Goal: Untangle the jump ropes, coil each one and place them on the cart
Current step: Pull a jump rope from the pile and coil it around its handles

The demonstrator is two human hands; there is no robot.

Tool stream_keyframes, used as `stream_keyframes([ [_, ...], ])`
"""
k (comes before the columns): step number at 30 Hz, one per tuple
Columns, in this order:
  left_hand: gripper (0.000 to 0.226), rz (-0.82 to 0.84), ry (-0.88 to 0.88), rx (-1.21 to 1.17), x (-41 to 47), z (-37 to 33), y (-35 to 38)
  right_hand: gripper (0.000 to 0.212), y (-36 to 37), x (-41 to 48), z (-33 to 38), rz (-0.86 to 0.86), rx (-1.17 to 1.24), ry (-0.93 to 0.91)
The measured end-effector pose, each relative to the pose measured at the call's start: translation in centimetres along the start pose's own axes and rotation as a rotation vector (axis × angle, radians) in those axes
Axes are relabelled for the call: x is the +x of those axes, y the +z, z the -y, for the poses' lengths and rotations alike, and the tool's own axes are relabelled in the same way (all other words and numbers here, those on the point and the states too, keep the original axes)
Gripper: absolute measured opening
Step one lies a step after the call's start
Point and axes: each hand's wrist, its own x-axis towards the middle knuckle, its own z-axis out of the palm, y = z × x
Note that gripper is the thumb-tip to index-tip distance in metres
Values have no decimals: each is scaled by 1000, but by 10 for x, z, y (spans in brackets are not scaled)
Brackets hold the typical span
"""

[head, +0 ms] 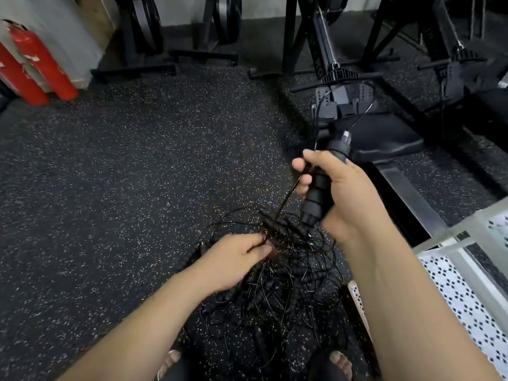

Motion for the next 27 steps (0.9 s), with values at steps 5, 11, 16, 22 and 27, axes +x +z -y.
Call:
stream_keyframes([
  [5,29,-132,39,-4,0,-9,-13,21,-6,3,-12,-6,-94,34],
  [11,30,-346,77,-227,-4,-25,-45,29,0,-2,-48,63,-495,120],
  [16,32,-504,107,-529,-8,-23,-66,23,15,-11,-70,192,-751,144],
  [22,34,-566,110,-853,-17,-19,-92,15,27,-16,-90,242,-876,83],
  [27,38,-677,47,-1009,-11,7,-107,25,25,-18,-91,337,-1027,38],
])
